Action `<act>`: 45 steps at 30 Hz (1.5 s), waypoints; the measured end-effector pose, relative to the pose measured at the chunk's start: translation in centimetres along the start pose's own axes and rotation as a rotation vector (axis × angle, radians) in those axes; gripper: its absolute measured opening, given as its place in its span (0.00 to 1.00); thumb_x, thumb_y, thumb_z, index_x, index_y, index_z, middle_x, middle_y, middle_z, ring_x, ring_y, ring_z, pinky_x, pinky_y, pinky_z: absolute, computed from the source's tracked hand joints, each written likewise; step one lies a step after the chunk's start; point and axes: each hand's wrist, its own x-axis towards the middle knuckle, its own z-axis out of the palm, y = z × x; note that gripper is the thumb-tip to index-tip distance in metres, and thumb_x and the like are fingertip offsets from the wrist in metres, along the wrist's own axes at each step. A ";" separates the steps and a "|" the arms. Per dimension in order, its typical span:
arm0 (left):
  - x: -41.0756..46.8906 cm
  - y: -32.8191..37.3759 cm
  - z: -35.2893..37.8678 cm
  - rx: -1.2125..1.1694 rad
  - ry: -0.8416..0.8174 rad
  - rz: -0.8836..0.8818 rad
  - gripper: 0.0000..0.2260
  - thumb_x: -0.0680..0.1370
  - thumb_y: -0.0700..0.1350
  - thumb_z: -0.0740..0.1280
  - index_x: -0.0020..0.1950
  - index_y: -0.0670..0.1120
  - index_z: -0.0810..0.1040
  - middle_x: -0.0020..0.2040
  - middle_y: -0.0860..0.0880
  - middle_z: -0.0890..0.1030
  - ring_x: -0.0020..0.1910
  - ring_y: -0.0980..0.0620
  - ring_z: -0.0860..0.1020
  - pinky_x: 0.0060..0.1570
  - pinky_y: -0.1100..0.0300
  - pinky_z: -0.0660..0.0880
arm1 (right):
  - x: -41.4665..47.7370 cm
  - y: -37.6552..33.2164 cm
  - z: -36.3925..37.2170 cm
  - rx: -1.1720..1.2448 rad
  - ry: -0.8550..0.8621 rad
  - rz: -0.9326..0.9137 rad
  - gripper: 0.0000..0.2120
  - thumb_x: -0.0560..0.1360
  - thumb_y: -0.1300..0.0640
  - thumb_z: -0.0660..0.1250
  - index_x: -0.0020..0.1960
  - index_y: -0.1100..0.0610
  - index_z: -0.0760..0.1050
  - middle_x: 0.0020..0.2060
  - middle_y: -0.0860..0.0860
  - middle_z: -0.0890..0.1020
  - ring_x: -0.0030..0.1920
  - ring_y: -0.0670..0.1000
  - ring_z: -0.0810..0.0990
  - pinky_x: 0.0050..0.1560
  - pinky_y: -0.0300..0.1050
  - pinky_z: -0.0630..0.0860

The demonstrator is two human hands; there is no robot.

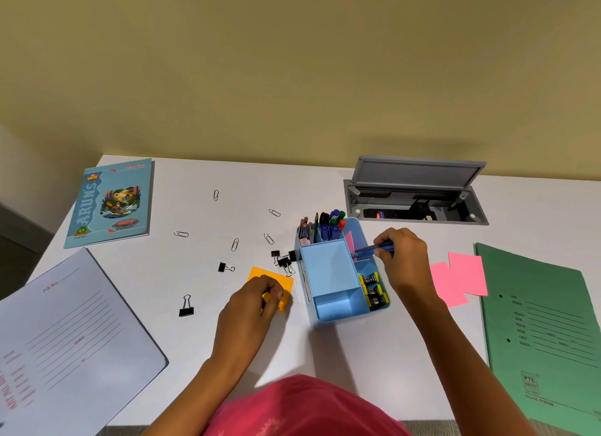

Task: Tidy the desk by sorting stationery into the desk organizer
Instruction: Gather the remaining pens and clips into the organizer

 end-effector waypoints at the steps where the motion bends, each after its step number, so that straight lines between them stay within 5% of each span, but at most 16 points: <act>1: 0.0 0.0 0.0 0.002 -0.004 0.004 0.06 0.78 0.51 0.62 0.41 0.58 0.72 0.40 0.60 0.78 0.39 0.58 0.77 0.36 0.61 0.72 | 0.2 0.0 0.3 -0.010 -0.025 -0.004 0.07 0.73 0.66 0.69 0.51 0.62 0.79 0.49 0.57 0.79 0.45 0.48 0.72 0.44 0.37 0.67; 13: 0.1 -0.1 0.0 0.011 0.002 0.025 0.06 0.78 0.52 0.62 0.41 0.58 0.72 0.39 0.59 0.78 0.38 0.57 0.77 0.35 0.61 0.71 | 1.8 0.1 2.5 -0.049 -0.138 0.052 0.10 0.72 0.61 0.71 0.53 0.63 0.80 0.51 0.59 0.81 0.49 0.55 0.77 0.46 0.39 0.69; 21: 0.2 0.2 0.5 0.009 -0.032 0.039 0.06 0.78 0.51 0.62 0.42 0.57 0.72 0.40 0.59 0.78 0.38 0.58 0.77 0.36 0.59 0.72 | -1.7 -1.0 -1.2 0.014 0.188 0.001 0.14 0.74 0.75 0.61 0.55 0.65 0.78 0.52 0.60 0.79 0.46 0.49 0.73 0.46 0.38 0.68; 24: 0.5 0.9 0.7 -0.061 -0.067 0.070 0.06 0.78 0.47 0.64 0.41 0.55 0.74 0.39 0.57 0.79 0.38 0.58 0.77 0.38 0.61 0.73 | -4.3 -2.3 -2.6 0.058 0.342 -0.231 0.13 0.74 0.74 0.58 0.52 0.66 0.77 0.46 0.59 0.78 0.44 0.49 0.73 0.45 0.37 0.71; 27: 1.2 1.8 1.7 -0.329 -0.136 -0.098 0.05 0.77 0.41 0.65 0.44 0.50 0.77 0.39 0.50 0.81 0.37 0.52 0.79 0.34 0.58 0.79 | -7.0 -2.7 -2.3 -0.013 0.288 -0.377 0.16 0.68 0.76 0.60 0.51 0.63 0.77 0.44 0.56 0.78 0.43 0.50 0.76 0.44 0.32 0.68; 33: 2.1 3.0 4.4 -0.591 -0.252 -0.428 0.12 0.75 0.40 0.69 0.57 0.42 0.74 0.48 0.44 0.78 0.36 0.50 0.80 0.26 0.61 0.78 | -10.9 -0.8 2.5 -0.124 0.002 -0.373 0.30 0.55 0.80 0.72 0.51 0.58 0.74 0.45 0.54 0.79 0.45 0.55 0.80 0.37 0.42 0.78; 37: 2.3 3.3 5.3 -0.599 -0.257 -0.490 0.13 0.74 0.40 0.71 0.57 0.41 0.74 0.52 0.41 0.79 0.39 0.46 0.82 0.26 0.59 0.79 | -10.5 0.5 4.1 -0.087 -0.025 -0.316 0.22 0.58 0.76 0.75 0.47 0.59 0.76 0.42 0.54 0.79 0.42 0.54 0.78 0.35 0.41 0.77; 41: 2.5 3.0 5.9 -0.597 -0.277 -0.508 0.12 0.74 0.38 0.71 0.55 0.41 0.74 0.53 0.39 0.80 0.45 0.40 0.83 0.34 0.48 0.82 | -9.2 1.7 5.2 -0.011 0.016 -0.250 0.06 0.72 0.69 0.64 0.42 0.60 0.75 0.40 0.55 0.77 0.39 0.54 0.77 0.37 0.37 0.73; 45: 2.9 2.5 5.9 -0.596 -0.287 -0.487 0.13 0.72 0.37 0.73 0.54 0.43 0.74 0.53 0.39 0.80 0.47 0.40 0.82 0.40 0.43 0.81 | -8.0 1.8 4.6 -0.097 0.138 -0.332 0.06 0.75 0.62 0.63 0.44 0.62 0.77 0.42 0.57 0.79 0.41 0.55 0.77 0.39 0.44 0.79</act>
